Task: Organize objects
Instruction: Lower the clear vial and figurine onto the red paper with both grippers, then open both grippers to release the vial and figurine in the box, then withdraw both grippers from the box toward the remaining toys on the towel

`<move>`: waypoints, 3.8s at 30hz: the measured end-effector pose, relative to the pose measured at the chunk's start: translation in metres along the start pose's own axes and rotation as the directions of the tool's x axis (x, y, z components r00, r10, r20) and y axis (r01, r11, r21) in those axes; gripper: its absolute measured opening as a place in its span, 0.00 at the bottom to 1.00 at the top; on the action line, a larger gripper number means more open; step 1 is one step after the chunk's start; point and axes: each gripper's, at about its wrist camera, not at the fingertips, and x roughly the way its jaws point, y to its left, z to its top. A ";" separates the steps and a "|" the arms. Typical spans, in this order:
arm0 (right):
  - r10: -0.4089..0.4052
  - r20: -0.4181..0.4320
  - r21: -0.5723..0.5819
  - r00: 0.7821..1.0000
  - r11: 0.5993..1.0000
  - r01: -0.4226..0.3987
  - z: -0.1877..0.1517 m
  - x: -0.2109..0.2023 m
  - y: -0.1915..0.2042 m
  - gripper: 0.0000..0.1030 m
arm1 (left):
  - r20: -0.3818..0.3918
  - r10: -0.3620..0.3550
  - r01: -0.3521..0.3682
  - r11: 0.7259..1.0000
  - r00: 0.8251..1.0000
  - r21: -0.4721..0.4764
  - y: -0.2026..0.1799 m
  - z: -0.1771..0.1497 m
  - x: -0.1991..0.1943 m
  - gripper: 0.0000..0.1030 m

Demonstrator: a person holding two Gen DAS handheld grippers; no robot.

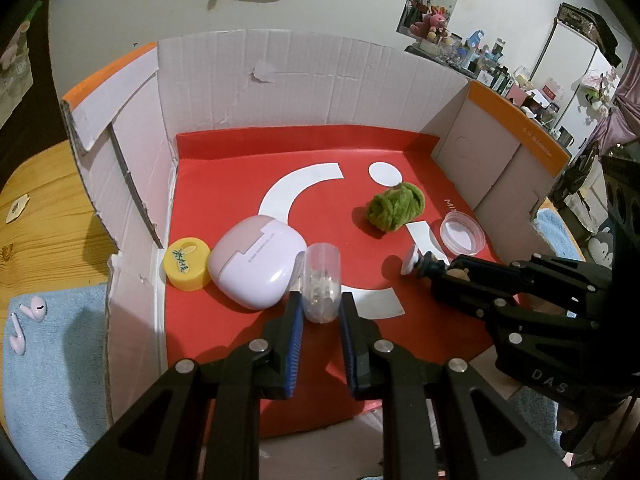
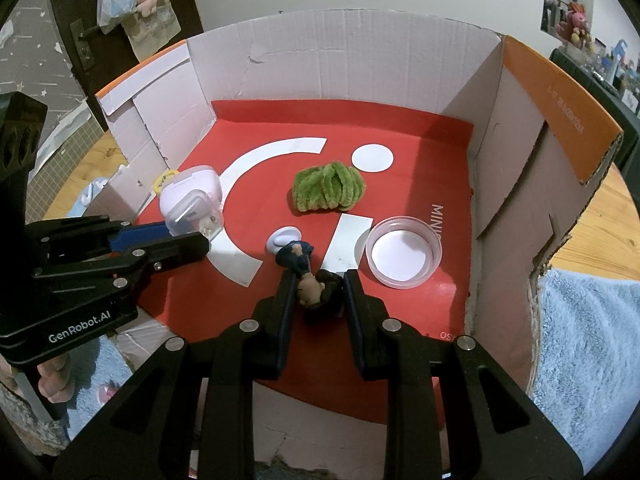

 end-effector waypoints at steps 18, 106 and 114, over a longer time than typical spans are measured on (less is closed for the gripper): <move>0.019 0.015 0.004 1.000 1.000 -0.019 0.000 -0.002 0.001 0.23 | 0.008 0.007 -0.007 1.000 1.000 -0.003 0.001 -0.001 0.001 0.18; 0.036 0.203 -0.016 0.978 0.999 -0.034 -0.047 -0.107 0.040 0.70 | 0.203 0.098 -0.093 0.995 0.974 -0.032 -0.006 -0.050 -0.099 0.93; 0.039 0.221 -0.013 0.974 0.999 -0.037 -0.057 -0.118 0.044 0.70 | 0.222 0.101 -0.101 0.995 0.970 -0.009 -0.017 -0.059 -0.109 0.95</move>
